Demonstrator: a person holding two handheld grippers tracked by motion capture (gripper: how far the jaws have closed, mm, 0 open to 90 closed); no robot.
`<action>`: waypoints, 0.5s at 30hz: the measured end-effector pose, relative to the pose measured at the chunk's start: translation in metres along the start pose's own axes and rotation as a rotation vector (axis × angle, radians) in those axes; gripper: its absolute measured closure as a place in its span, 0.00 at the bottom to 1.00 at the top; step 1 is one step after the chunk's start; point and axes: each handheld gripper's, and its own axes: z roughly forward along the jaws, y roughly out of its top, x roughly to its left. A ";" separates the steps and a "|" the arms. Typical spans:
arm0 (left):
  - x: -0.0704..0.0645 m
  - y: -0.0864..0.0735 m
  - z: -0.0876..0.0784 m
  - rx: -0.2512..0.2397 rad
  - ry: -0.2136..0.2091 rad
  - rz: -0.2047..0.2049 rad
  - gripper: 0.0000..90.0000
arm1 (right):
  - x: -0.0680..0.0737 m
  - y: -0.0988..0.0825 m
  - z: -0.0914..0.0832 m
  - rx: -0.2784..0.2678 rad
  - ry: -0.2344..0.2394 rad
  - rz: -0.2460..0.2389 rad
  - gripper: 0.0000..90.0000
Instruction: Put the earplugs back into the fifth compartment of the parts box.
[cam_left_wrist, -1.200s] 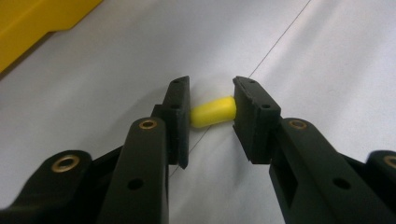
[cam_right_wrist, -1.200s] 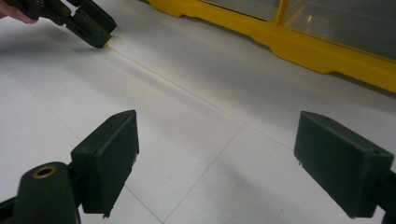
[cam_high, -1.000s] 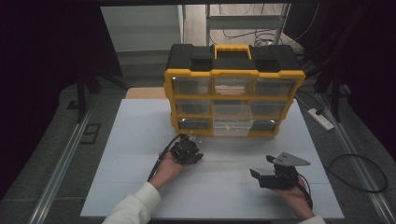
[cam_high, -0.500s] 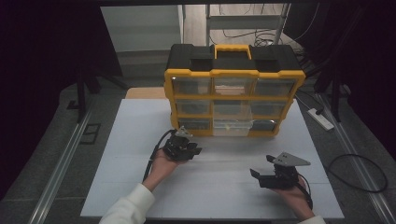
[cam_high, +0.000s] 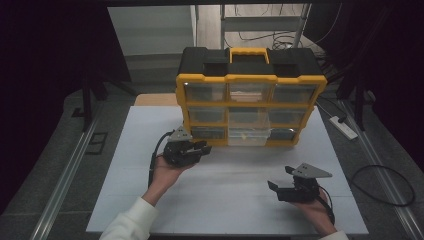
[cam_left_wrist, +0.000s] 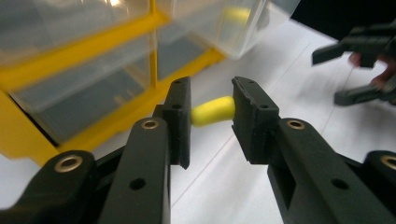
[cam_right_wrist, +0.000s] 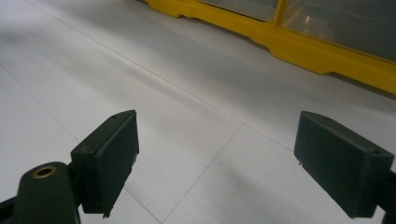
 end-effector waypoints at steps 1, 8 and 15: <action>0.000 0.003 -0.002 -0.012 -0.005 -0.001 0.75 | 0.000 0.000 0.000 0.001 0.001 0.001 0.16; 0.000 0.021 -0.013 -0.060 -0.024 -0.003 0.75 | 0.000 0.000 0.000 0.001 0.001 0.000 0.16; 0.001 0.038 -0.017 -0.096 -0.038 -0.008 0.75 | 0.000 0.000 0.000 -0.001 0.001 -0.002 0.16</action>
